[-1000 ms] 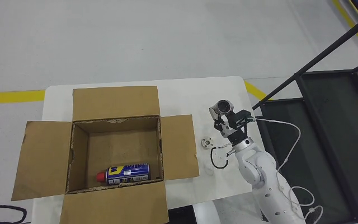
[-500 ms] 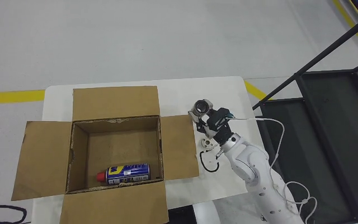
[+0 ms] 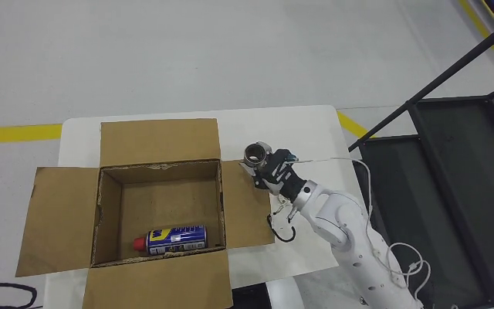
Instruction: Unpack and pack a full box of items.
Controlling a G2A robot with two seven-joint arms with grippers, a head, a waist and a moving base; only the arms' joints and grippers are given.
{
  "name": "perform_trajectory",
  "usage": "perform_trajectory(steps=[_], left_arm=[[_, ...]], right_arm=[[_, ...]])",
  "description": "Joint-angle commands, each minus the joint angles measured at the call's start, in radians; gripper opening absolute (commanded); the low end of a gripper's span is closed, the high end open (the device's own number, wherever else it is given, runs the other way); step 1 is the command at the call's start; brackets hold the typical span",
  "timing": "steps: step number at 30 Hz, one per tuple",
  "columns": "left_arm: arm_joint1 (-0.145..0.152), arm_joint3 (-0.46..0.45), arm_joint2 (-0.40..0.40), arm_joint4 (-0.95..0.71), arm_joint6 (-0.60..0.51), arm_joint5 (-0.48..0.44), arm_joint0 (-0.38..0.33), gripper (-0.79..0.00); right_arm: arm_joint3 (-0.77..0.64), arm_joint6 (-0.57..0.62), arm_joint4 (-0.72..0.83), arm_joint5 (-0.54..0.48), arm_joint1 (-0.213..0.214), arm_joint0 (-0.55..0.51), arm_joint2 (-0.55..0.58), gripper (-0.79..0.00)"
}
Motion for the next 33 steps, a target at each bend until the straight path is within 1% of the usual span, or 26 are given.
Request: perform_trajectory(steps=[1,8,13,16,23,28,33], left_arm=[[0.000,0.000,0.000,0.000,0.000,0.000,0.000,0.000],[0.000,0.000,0.000,0.000,0.000,0.000,0.000,0.000],[0.000,0.000,0.000,0.000,0.000,0.000,0.000,0.000],[0.000,0.000,0.000,0.000,0.000,0.000,0.000,0.000],[0.000,0.000,0.000,0.000,0.000,0.000,0.000,0.000],[0.000,0.000,0.000,0.000,0.000,0.000,0.000,0.000],[0.000,0.000,0.000,0.000,0.000,0.000,0.000,0.000]], right_arm=[[-0.013,0.052,0.004,-0.006,-0.001,0.027,-0.016,-0.785],[-0.016,0.186,0.046,-0.024,-0.008,0.122,-0.090,-0.785],[0.007,0.246,0.083,-0.007,-0.021,0.201,-0.172,-0.785],[0.034,0.294,0.130,-0.001,-0.028,0.242,-0.213,-0.785],[0.056,0.416,0.186,0.009,-0.044,0.331,-0.304,-0.785],[0.082,0.524,0.229,0.021,-0.064,0.417,-0.395,-0.785],[0.122,0.603,0.287,0.057,-0.093,0.516,-0.493,-0.785]])
